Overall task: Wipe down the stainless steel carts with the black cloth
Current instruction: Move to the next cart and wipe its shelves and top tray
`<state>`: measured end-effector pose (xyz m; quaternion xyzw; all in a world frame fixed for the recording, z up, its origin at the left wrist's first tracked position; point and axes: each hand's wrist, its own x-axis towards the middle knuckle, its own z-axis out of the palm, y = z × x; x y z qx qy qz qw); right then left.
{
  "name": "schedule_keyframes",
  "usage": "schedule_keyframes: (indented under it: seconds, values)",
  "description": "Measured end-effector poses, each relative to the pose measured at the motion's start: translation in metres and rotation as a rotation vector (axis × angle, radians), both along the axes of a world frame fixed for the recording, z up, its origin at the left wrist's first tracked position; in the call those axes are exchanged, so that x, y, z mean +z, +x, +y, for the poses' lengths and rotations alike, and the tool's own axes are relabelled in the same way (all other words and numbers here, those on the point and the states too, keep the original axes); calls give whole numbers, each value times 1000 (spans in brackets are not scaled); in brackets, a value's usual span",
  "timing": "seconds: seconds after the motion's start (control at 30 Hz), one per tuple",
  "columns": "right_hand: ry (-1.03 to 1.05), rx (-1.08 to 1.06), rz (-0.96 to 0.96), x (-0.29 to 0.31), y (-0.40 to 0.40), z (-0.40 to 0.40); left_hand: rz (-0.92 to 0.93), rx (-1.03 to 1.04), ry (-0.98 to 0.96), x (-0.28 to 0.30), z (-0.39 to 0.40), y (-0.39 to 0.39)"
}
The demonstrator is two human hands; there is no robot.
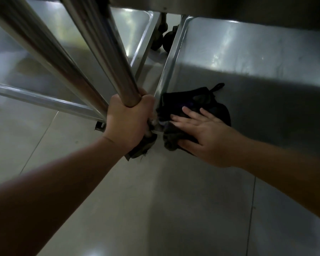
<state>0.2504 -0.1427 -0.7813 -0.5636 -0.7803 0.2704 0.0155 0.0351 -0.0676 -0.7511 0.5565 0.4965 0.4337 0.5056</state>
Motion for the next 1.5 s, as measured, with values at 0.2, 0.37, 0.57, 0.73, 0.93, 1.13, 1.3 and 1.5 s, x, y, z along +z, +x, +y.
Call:
schedule_keyframes:
  seconds: [0.2,0.37,0.57,0.73,0.93,1.13,1.3,1.5]
  values:
    - [-25,50,-94,4,67,-35,25,34,-5,2,-2,2]
    - [54,-72,-103,-11,27,-7,16,76,-40,3,-4,5]
    - [64,-209,-20,-26,-62,57,72,20,2,5,-1,1]
    - [126,-40,-78,-26,-32,29,35,58,-22,6,-4,5]
    - [156,67,-74,-18,20,-9,264,144,15,3,-7,4]
    - [131,80,-116,-19,72,-38,452,215,-90,-23,-36,2]
    - [115,85,-149,-20,116,-65,614,219,-364,-45,-88,6]
    - [96,68,-169,-20,158,-95,878,-312,-87,-32,-128,56]
